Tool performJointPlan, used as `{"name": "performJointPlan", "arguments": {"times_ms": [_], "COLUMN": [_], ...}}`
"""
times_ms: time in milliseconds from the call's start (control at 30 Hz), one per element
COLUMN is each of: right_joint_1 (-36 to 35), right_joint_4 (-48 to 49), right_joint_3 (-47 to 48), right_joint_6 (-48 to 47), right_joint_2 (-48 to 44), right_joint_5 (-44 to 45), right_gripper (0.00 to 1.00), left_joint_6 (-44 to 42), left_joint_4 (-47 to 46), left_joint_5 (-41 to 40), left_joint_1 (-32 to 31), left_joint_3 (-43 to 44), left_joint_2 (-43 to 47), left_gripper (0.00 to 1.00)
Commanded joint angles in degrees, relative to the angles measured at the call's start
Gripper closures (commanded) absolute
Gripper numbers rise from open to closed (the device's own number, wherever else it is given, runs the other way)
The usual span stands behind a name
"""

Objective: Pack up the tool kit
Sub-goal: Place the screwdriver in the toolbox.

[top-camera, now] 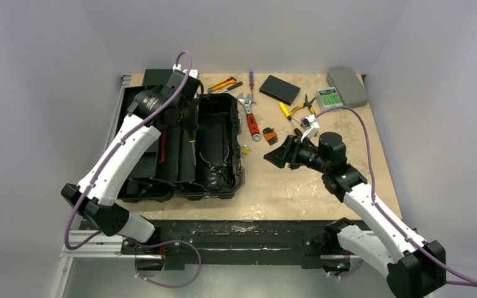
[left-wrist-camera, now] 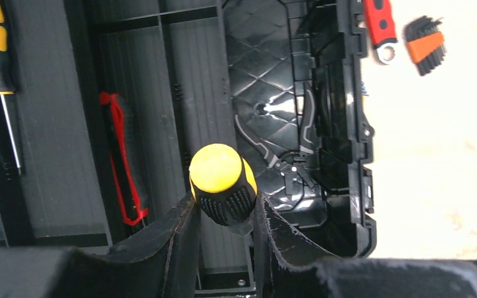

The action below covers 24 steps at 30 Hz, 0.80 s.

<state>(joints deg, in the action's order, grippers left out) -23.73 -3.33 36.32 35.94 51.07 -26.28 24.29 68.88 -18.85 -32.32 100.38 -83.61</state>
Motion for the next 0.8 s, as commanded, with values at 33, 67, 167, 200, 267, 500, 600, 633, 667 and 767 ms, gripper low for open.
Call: {"name": "performJointPlan", "arguments": {"times_ms": [33, 67, 167, 200, 267, 500, 600, 633, 667, 767], "right_joint_1": [-0.14, -0.1, -0.18, -0.14, -0.16, -0.17, -0.18, -0.13, -0.16, -0.13], "right_joint_4": [1.62, 1.7, 2.29, 2.47, 2.78, 2.99, 2.98, 2.98, 4.23, 4.72], "right_joint_3": [2.1, 2.02, 1.62, 1.47, 1.2, 0.58, 0.17, 0.04, 0.0, -0.3], "right_joint_6": [-1.06, -1.01, -0.67, -0.55, -0.36, -0.09, 0.04, 0.09, 0.17, 0.18], "right_joint_2": [0.68, 0.77, 0.95, 0.96, 0.96, 0.96, 1.11, 1.2, 1.35, 1.53], "right_joint_5": [0.4, 0.42, 0.52, 0.45, 0.6, 0.53, 0.54, 0.45, 0.47, 0.36], "right_gripper": [0.39, 0.39, 0.39, 0.39, 0.39, 0.39, 0.39, 0.39, 0.39, 0.39], "left_joint_6": [-5.62, -5.78, -6.88, -7.35, -7.32, -7.22, -7.31, -7.33, -7.25, -7.61], "left_joint_4": [7.3, 7.22, 4.85, 3.64, 1.91, 3.85, 8.84, 10.75, 12.71, 19.69], "left_joint_5": [-5.22, -3.05, 8.9, 13.72, 22.06, 31.76, 27.5, 25.51, 22.72, 13.35], "left_joint_1": [3.05, 3.24, 3.57, 3.58, 3.66, 3.75, 4.01, 4.06, 4.03, 4.02], "left_joint_3": [3.95, 4.79, 5.42, 5.09, 4.48, 4.55, 8.26, 9.84, 11.84, 17.95], "left_joint_2": [-3.02, -3.0, -1.88, -1.11, 0.06, 1.63, 1.62, 1.62, 1.23, -1.07], "left_gripper": [1.0, 1.0, 1.0, 1.0, 1.0, 1.0, 1.0, 1.0, 1.0, 1.0]}}
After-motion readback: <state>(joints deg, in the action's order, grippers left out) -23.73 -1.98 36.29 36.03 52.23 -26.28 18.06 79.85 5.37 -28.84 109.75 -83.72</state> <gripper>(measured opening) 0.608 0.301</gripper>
